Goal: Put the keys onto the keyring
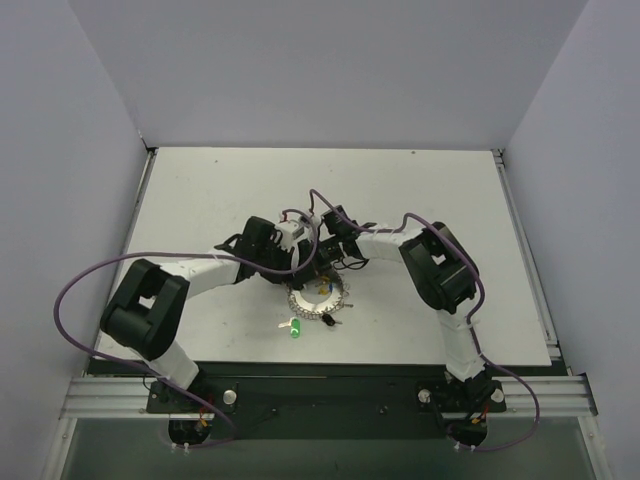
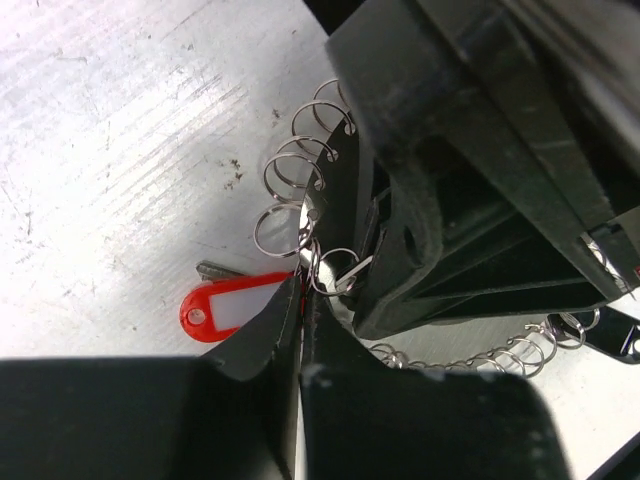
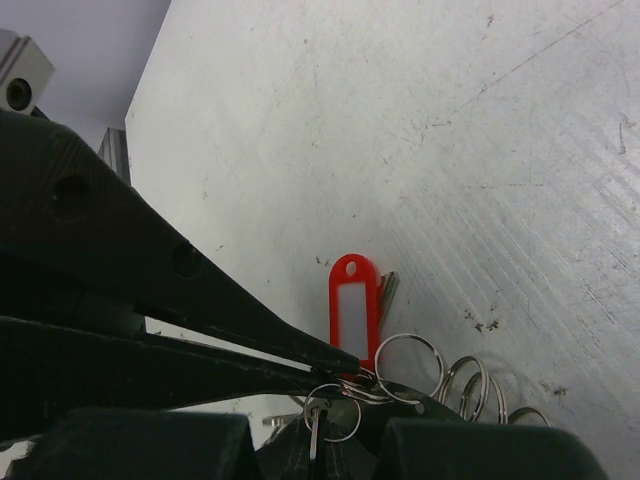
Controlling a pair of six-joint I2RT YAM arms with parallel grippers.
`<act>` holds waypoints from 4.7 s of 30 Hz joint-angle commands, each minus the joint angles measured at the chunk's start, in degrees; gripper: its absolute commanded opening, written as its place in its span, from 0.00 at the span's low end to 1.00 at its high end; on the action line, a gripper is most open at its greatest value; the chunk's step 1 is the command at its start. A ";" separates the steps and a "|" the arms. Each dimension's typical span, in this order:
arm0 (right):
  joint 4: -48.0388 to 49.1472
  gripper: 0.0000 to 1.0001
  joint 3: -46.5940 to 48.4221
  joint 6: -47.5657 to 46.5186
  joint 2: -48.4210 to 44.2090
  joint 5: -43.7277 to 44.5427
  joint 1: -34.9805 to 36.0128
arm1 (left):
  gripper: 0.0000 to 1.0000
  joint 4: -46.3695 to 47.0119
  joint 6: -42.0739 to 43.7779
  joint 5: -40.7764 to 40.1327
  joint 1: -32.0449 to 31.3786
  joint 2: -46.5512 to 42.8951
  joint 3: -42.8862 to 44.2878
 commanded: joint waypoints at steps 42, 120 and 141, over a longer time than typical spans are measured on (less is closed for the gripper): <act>-11.63 0.00 -3.07 -4.03 -23.07 -3.79 0.89 | 0.00 21.19 -5.61 8.03 -0.89 -45.48 -15.69; -9.87 0.00 -1.14 -4.90 -18.68 -5.72 3.18 | 0.47 -26.37 5.47 -14.38 -13.81 -26.76 10.94; -9.26 0.00 -2.10 -4.29 -19.03 -6.25 3.35 | 0.41 -22.58 4.94 -17.88 -14.86 -23.51 10.76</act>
